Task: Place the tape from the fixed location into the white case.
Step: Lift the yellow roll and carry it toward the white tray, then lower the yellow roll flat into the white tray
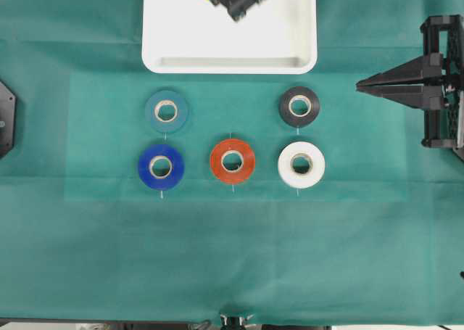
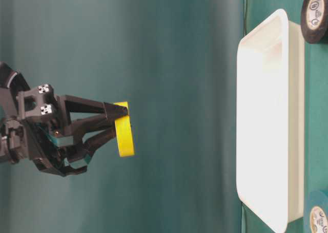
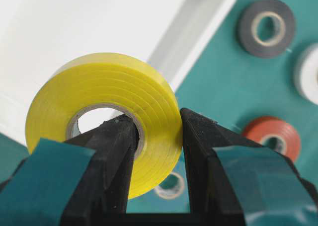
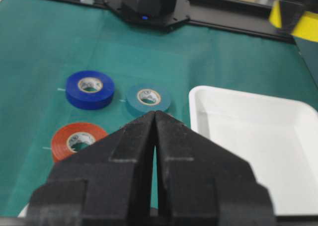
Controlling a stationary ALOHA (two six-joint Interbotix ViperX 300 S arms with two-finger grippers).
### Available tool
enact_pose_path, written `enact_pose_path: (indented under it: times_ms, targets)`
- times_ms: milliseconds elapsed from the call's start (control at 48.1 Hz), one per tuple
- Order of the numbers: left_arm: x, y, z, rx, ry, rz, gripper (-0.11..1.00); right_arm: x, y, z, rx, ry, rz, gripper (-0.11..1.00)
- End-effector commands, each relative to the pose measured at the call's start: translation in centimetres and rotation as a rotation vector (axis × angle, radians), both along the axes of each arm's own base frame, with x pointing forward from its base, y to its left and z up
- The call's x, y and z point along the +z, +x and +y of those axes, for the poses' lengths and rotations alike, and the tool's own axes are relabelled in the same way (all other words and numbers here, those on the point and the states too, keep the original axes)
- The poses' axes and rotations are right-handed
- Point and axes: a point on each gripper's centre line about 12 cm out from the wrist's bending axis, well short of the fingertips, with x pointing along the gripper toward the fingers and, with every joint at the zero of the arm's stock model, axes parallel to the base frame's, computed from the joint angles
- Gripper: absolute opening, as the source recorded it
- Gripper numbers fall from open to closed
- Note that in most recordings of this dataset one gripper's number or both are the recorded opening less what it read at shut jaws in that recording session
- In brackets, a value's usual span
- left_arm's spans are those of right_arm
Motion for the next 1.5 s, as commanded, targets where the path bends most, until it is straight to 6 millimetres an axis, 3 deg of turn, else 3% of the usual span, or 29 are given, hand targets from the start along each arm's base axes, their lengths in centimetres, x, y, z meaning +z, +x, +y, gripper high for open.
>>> enact_pose_path:
  times_ms: [0,249,976,1226,1475]
  targets:
    - [3.0,-1.1,0.9,0.021,0.030,-0.074,0.24,0.7,0.3,0.0,-0.001,-0.003,-0.017,0.00]
    - [3.1,-1.9,2.8,0.053,0.039,-0.071,0.24,0.7,0.2,0.0,-0.002,0.000,-0.015,0.00]
    - [2.2,-1.7,2.9,0.053,0.033,-0.055,0.24,0.6,0.2,0.0,-0.001,-0.002,-0.011,0.00]
    - [-0.4,-1.1,3.1,0.051,0.034,-0.054,0.24,0.6,0.2,0.0,-0.002,0.000,-0.009,0.00]
    - [-5.6,-0.1,3.5,0.049,0.015,-0.001,0.24,0.6,0.2,0.0,-0.001,-0.002,-0.011,0.00]
